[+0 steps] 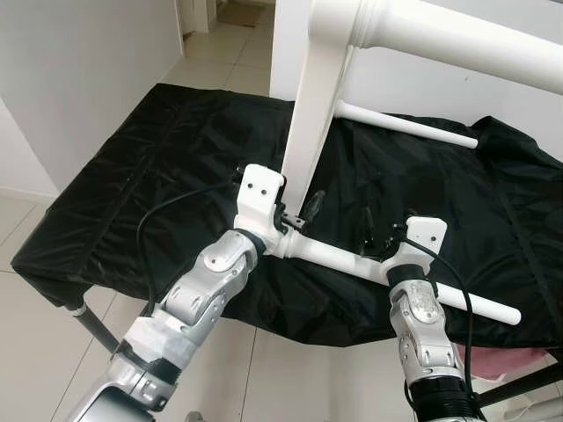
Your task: Building children table
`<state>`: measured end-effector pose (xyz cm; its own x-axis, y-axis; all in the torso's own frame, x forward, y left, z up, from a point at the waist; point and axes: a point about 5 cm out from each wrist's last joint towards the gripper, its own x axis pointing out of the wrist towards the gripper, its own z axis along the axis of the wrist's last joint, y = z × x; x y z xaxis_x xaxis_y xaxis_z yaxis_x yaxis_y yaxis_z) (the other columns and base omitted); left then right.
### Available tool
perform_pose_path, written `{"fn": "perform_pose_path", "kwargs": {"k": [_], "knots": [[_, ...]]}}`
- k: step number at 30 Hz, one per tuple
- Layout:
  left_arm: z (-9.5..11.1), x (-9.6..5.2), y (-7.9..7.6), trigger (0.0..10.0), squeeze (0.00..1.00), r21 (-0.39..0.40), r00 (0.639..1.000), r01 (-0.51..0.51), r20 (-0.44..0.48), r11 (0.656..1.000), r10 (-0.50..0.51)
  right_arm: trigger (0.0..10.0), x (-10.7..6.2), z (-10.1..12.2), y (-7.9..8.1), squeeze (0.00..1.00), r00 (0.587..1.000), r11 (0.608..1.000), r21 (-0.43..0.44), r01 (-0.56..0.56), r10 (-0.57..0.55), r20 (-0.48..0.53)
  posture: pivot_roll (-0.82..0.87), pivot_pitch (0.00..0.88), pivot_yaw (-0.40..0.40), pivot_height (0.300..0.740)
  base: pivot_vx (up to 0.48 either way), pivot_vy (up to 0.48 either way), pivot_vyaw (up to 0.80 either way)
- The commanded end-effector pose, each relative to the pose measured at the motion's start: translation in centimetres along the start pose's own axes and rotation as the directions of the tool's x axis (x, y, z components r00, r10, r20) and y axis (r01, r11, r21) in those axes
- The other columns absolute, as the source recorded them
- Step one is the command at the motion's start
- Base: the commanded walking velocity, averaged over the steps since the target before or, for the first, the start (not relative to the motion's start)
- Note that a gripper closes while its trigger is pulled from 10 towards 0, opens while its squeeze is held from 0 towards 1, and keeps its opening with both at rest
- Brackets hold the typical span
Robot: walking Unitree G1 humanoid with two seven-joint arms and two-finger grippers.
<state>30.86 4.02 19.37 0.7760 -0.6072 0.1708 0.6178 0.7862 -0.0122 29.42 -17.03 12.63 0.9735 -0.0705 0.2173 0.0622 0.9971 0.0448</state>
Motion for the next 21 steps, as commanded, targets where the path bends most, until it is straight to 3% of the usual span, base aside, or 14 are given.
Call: {"fn": "perform_pose_path", "kwargs": {"k": [1,8,21], "knots": [[0.3,0.4,0.1,10.0,0.0,0.019,1.0,0.023,-0.012,1.0,-0.023,10.0,0.1,0.0,-0.1,0.0,1.0,1.0,-0.009,0.009,-0.009,-0.004,-0.01,0.0,-0.031,0.74,0.0,0.0,0.0],[1.8,1.8,1.2,10.0,0.0,0.101,0.999,0.002,-0.054,0.995,0.003,10.0,0.0,0.0,0.1,0.0,1.0,1.0,-0.027,0.002,-0.002,0.0,-0.01,0.0,-0.021,0.74,0.0,0.0,0.0],[3.2,3.1,1.9,10.0,0.0,0.104,0.992,-0.074,-0.097,0.992,0.084,10.0,-0.3,-0.2,0.1,0.0,1.0,0.999,-0.027,0.02,-0.02,0.0,-0.02,0.0,0.003,0.74,0.0,0.0,0.0]]}}
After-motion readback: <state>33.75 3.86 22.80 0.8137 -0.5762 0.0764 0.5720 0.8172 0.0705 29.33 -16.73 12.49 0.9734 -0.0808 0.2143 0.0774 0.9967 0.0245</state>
